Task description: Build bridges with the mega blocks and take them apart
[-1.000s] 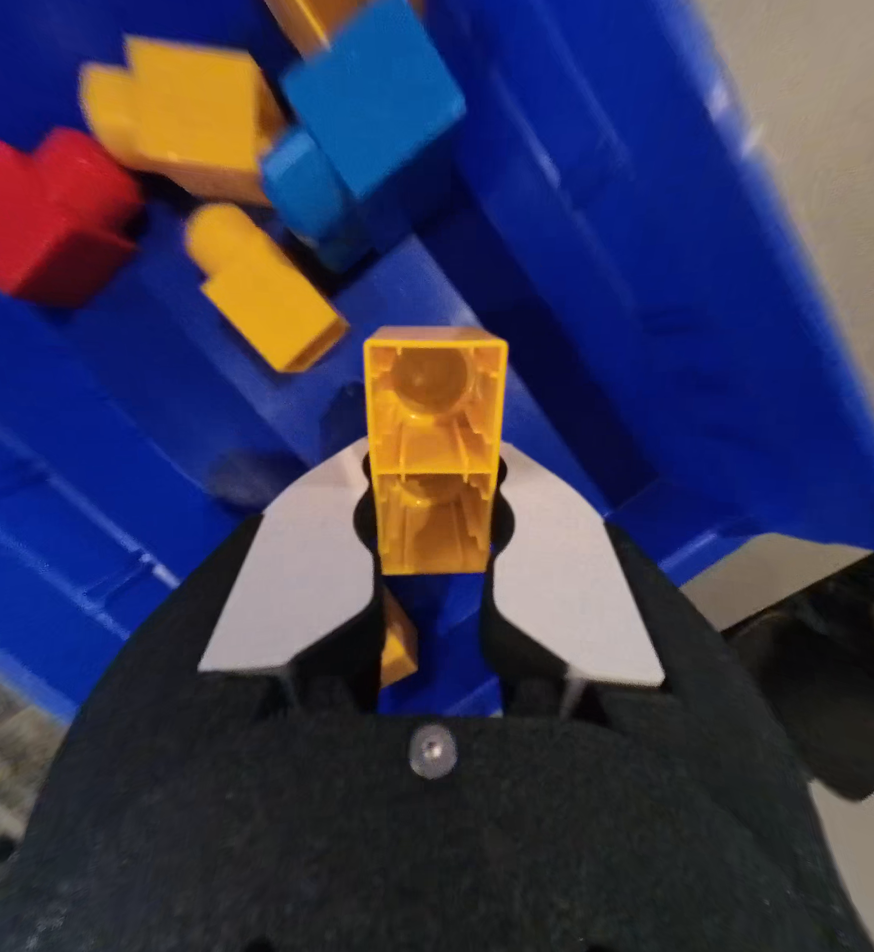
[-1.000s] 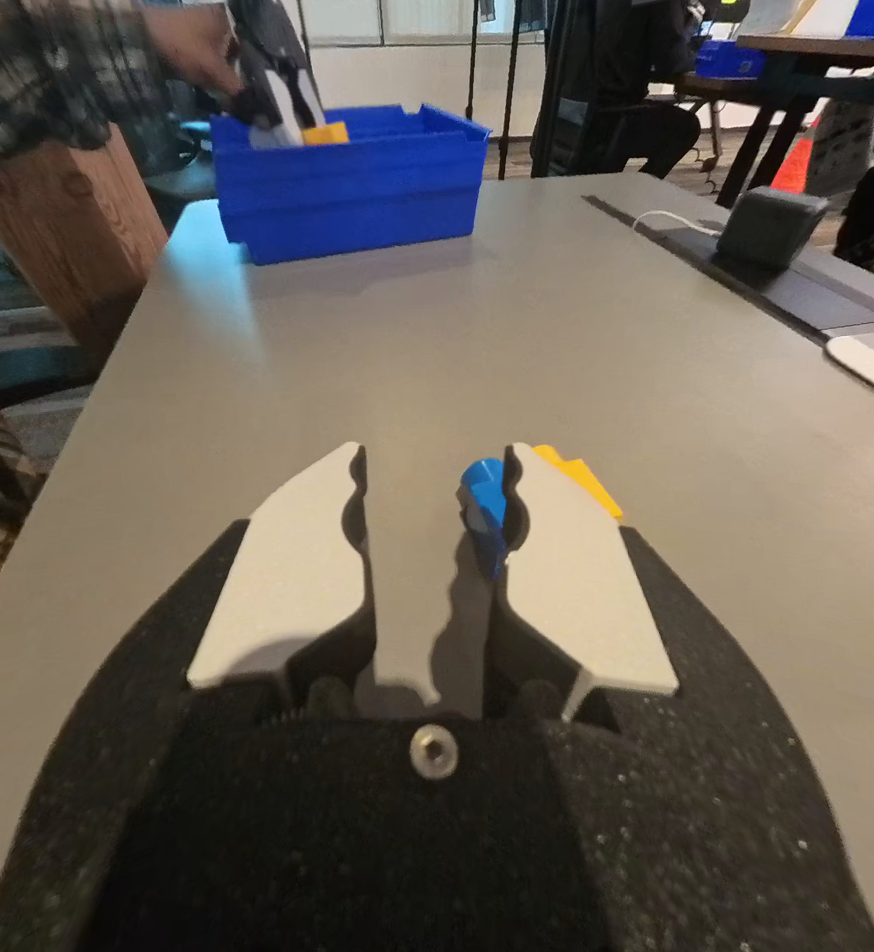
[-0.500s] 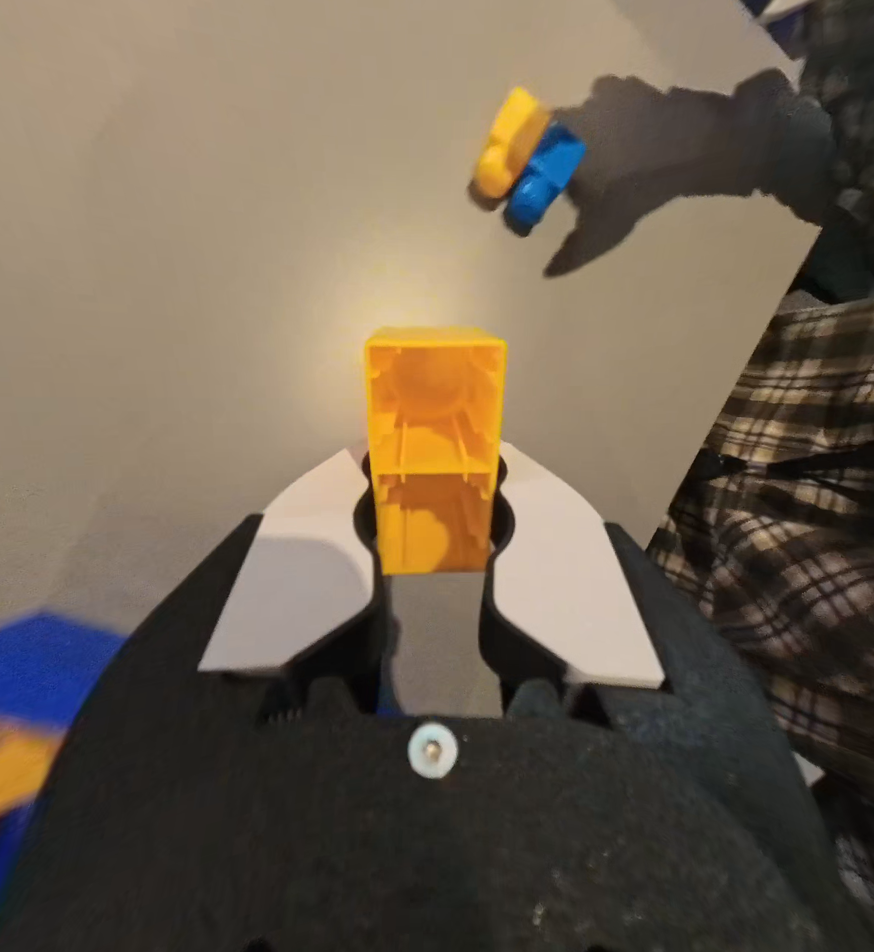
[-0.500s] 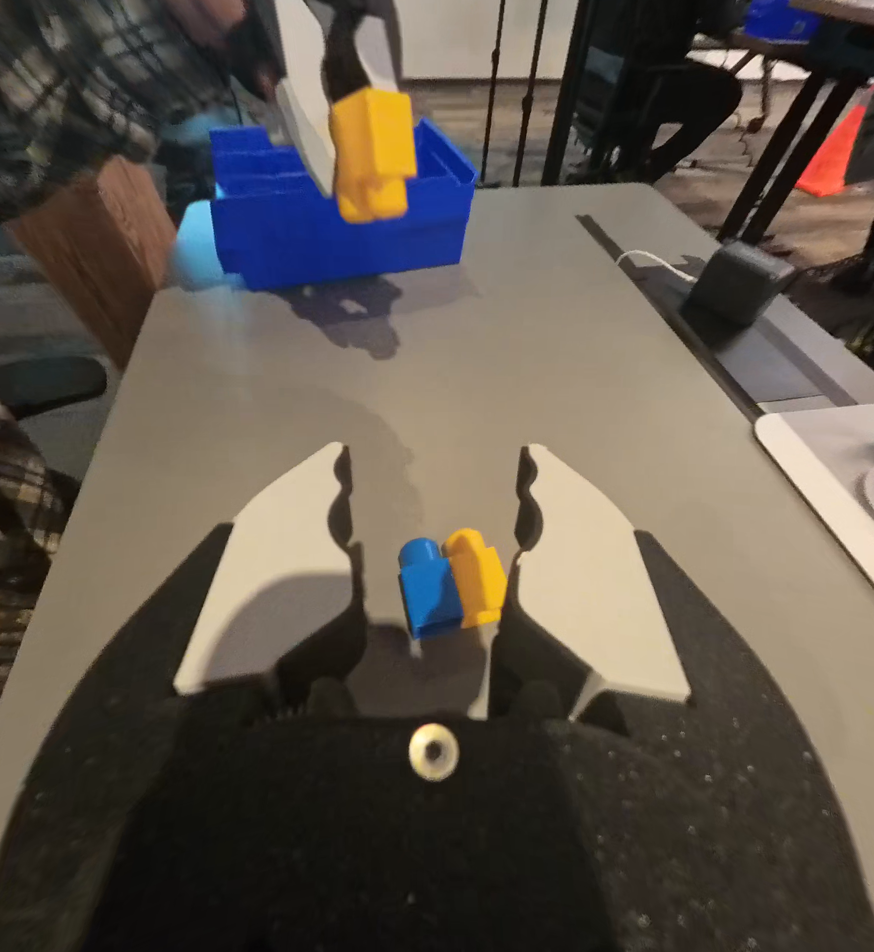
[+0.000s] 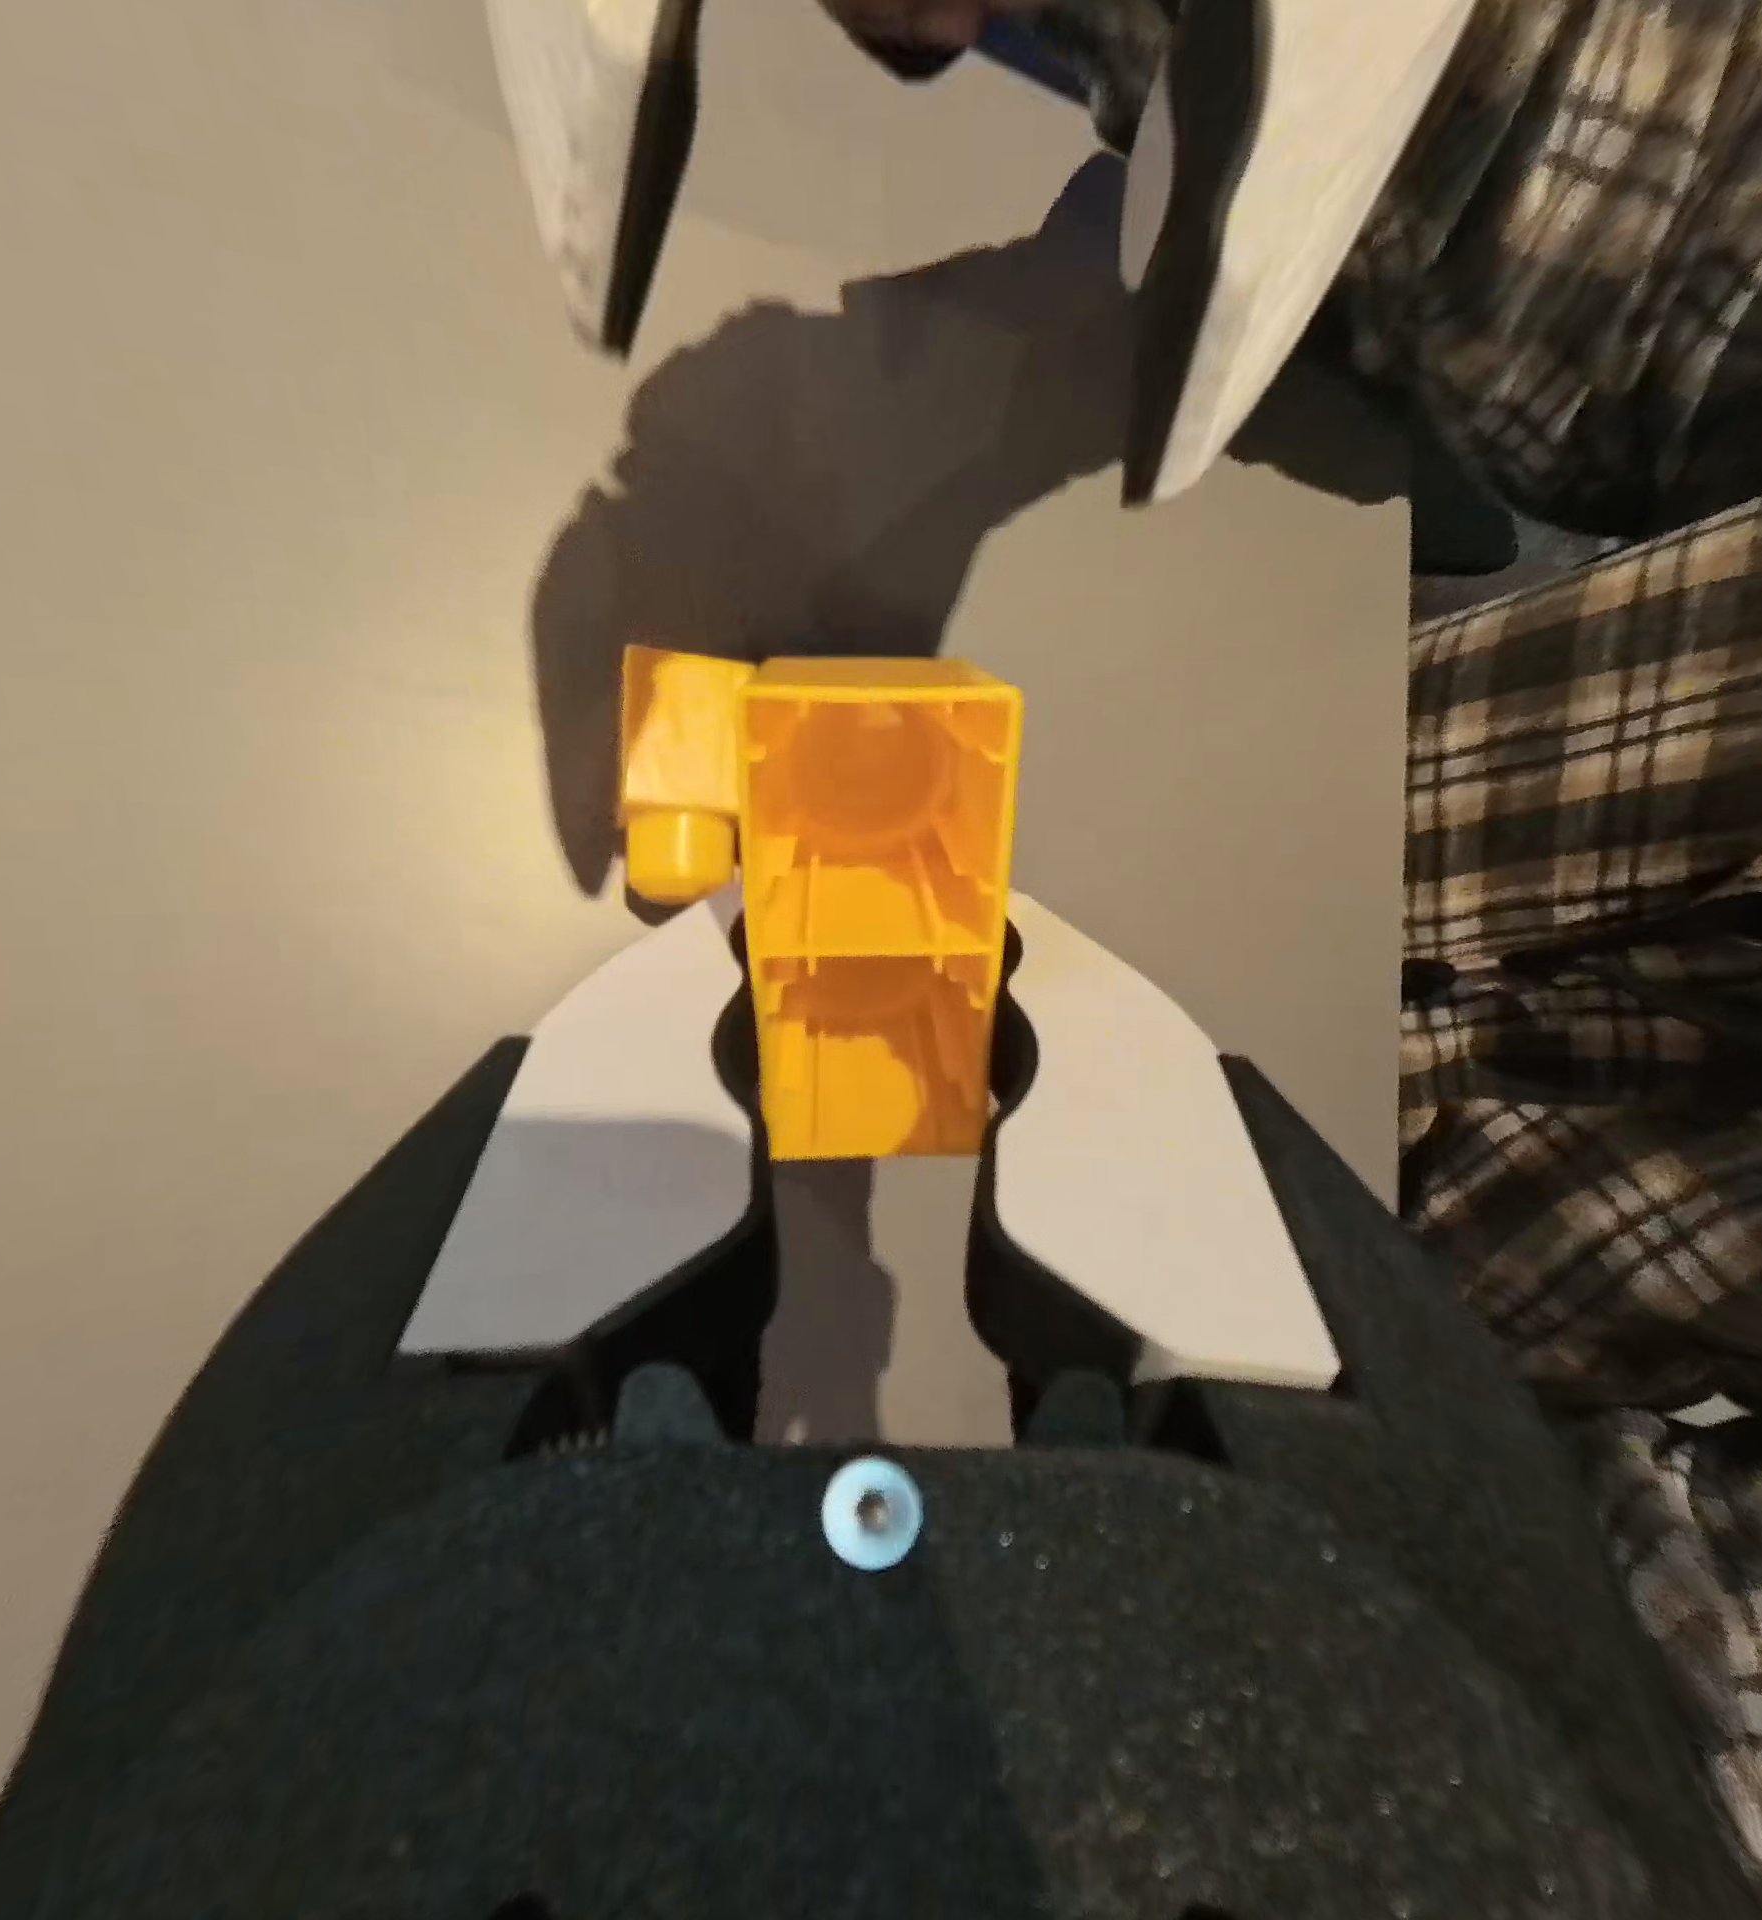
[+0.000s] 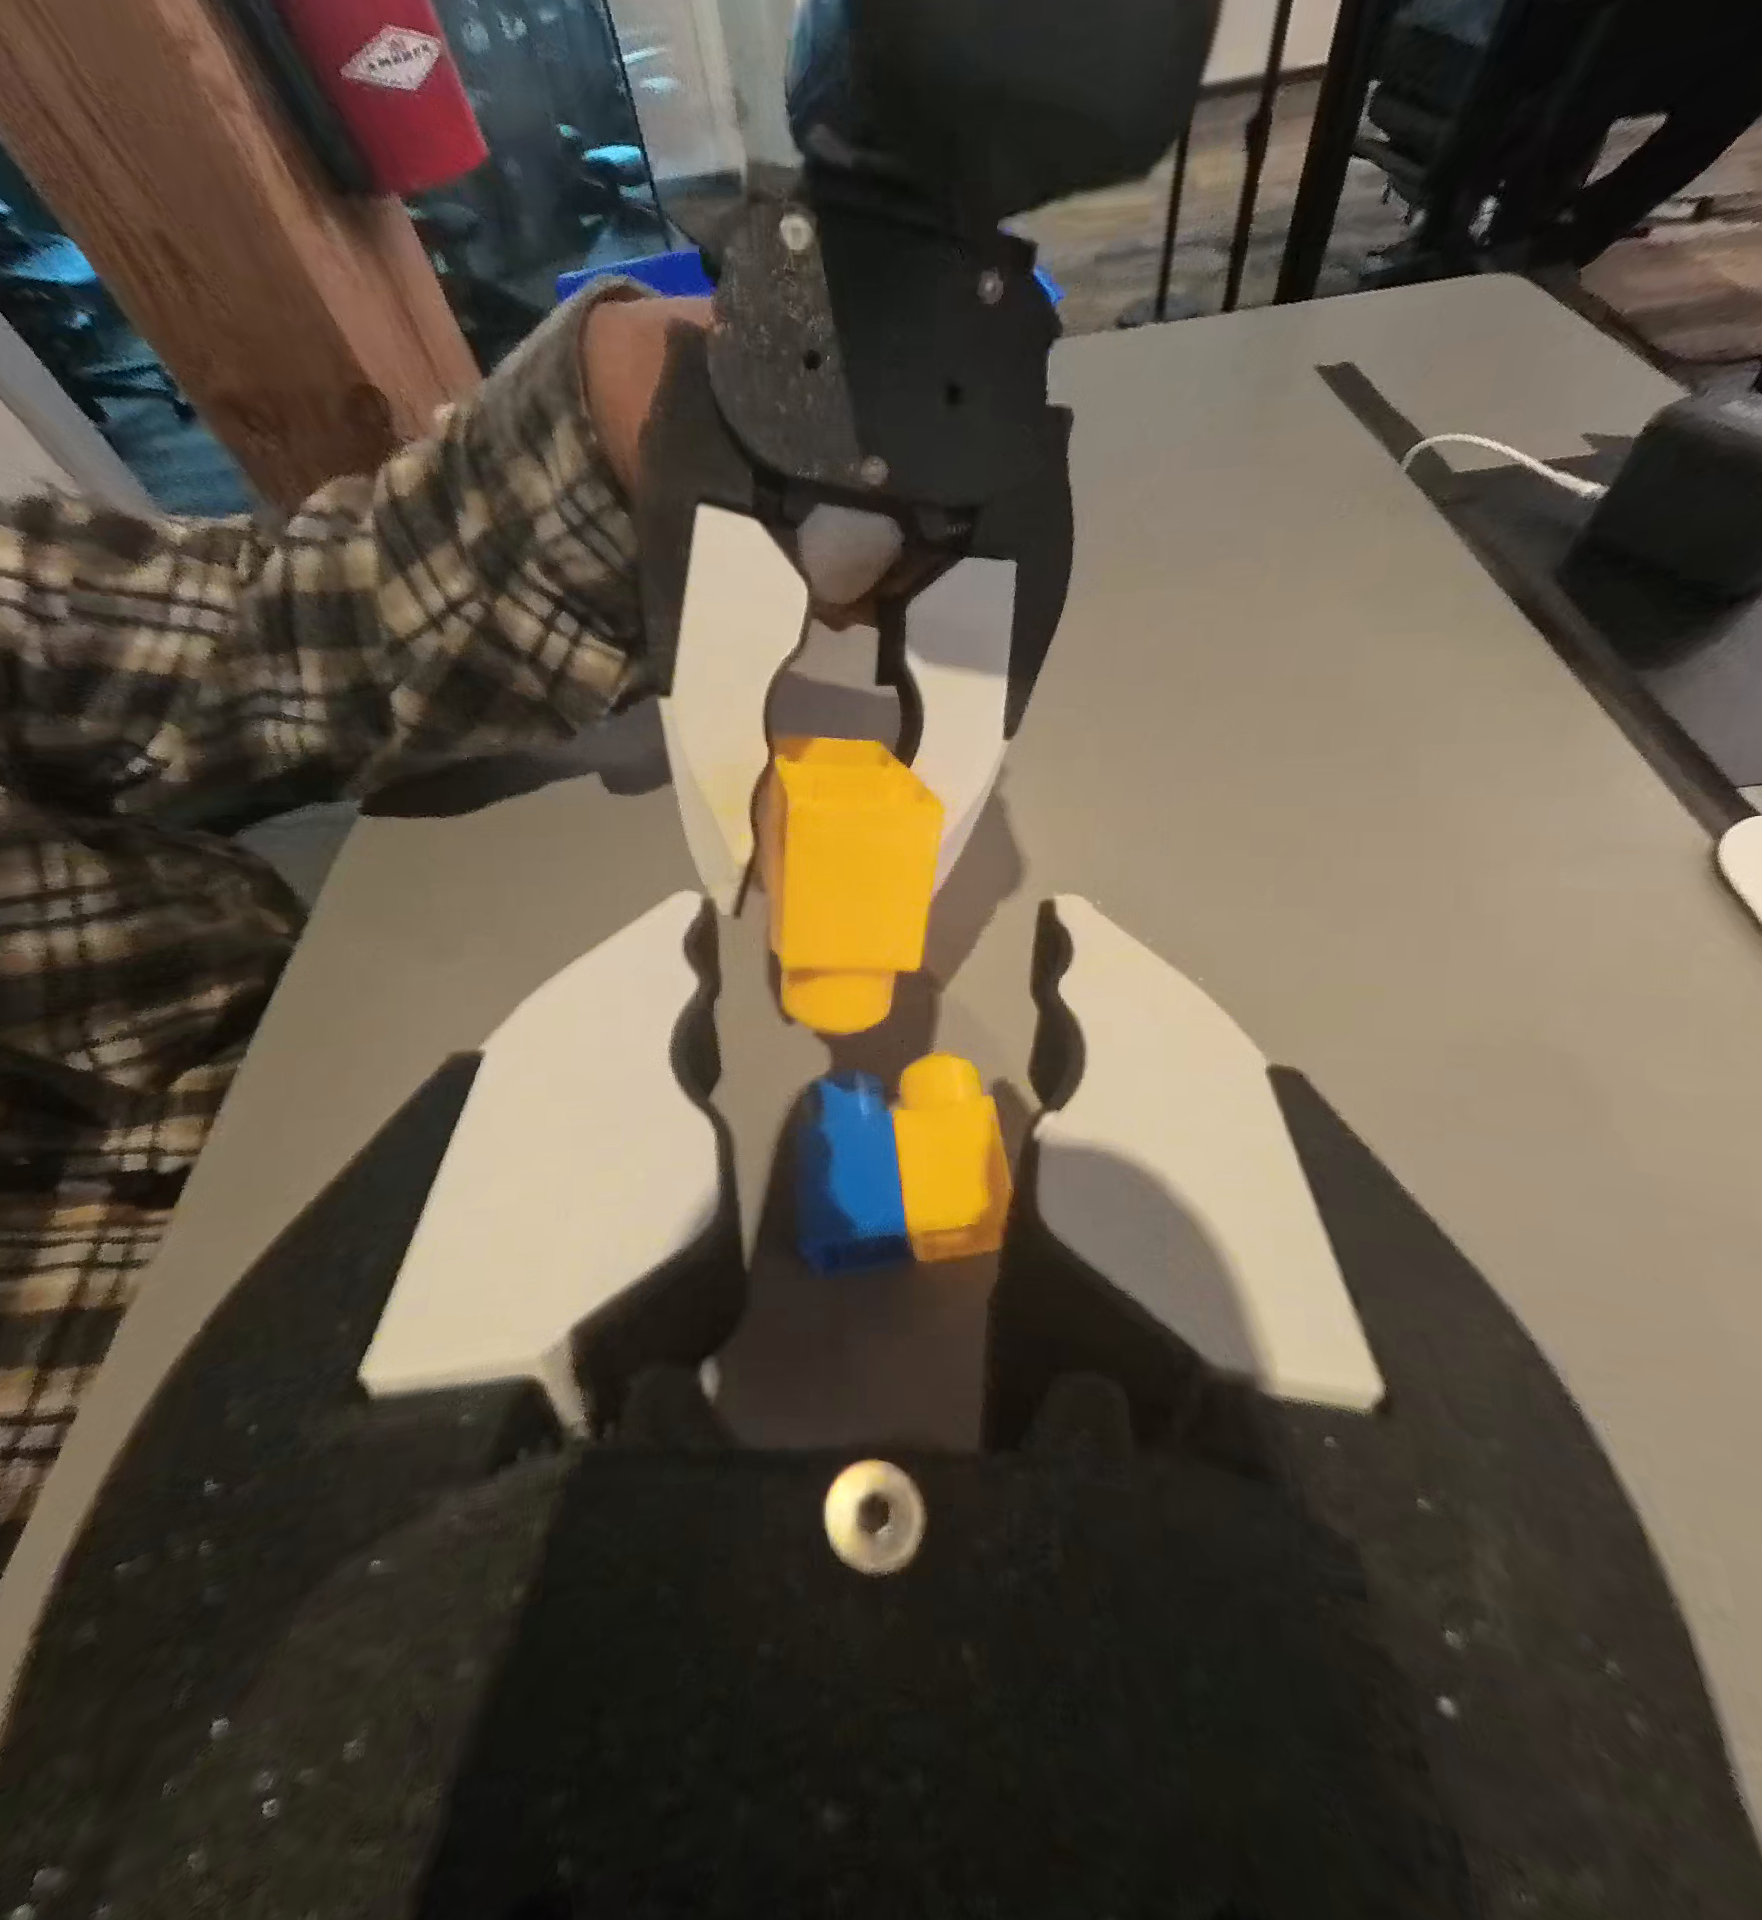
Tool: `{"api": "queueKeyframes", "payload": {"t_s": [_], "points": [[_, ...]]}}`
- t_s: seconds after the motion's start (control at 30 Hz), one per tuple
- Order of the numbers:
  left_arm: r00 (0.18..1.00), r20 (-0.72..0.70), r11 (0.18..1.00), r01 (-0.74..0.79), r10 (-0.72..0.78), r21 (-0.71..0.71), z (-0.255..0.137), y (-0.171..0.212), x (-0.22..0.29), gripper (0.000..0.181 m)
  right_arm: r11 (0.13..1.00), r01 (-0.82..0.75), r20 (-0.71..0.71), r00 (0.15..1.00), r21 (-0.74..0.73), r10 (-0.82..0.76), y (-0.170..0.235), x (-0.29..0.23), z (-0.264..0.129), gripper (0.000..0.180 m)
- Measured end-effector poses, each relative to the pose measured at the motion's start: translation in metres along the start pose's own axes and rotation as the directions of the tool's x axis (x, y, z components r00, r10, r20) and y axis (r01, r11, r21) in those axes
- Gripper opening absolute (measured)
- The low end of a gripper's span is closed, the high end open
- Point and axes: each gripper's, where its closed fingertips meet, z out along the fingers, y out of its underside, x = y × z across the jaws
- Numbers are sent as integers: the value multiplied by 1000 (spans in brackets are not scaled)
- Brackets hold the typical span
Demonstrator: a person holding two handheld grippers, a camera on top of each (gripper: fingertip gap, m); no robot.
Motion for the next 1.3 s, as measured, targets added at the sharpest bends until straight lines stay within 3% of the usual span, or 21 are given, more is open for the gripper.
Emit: {"api": "queueKeyframes", "payload": {"t_s": [0.33, 0.37, 0.43, 0.53, 0.6, 0.67, 0.73, 0.83, 1.07, 1.3], "points": [[999, -18, 999, -37, 37, 7, 1, -6, 10, 41, 996, -47, 132, 990, -79, 57, 10, -11, 31, 49], [999, -10, 999, -43, 43, 3, 1, -6, 10, 41, 995, -53, 173, 983, -84, 67, 10, -17, 32, 36], [999, -19, 998, -51, 51, 24, -1, -8, 12, 41, 990, -93, 182, 977, -110, 112, 11, -20, 31, 35], [999, 24, 980, -40, 35, 197, -18, -30, 3, 45, 991, -128, 135, 982, -38, 132, -1, -13, 24, 35], [1000, 2, 926, 4, -5, 379, -43, -50, 0, 65, 972, -207, 128, 973, 111, 192, -22, -4, 12, 35], [999, -26, 818, 39, -30, 574, -74, -69, -5, 63, 895, -303, 168, 951, 327, 260, -49, 5, -6, 35], [996, -80, 672, 79, -30, 737, -102, -82, -6, 61, 745, -396, 248, 918, 537, 309, -71, 15, -27, 35], [988, -150, 515, 148, -37, 845, -125, -90, -8, 61, 596, -466, 316, 884, 654, 344, -75, 25, -38, 35], [989, -139, 435, 149, -55, 888, -122, -100, -8, 69, 456, -514, 379, 853, 727, 358, -78, 25, -34, 35], [995, -97, 412, 102, -34, 906, -118, -110, 0, 58, 363, -523, 405, 843, 771, 354, -84, 22, -36, 35]]}}
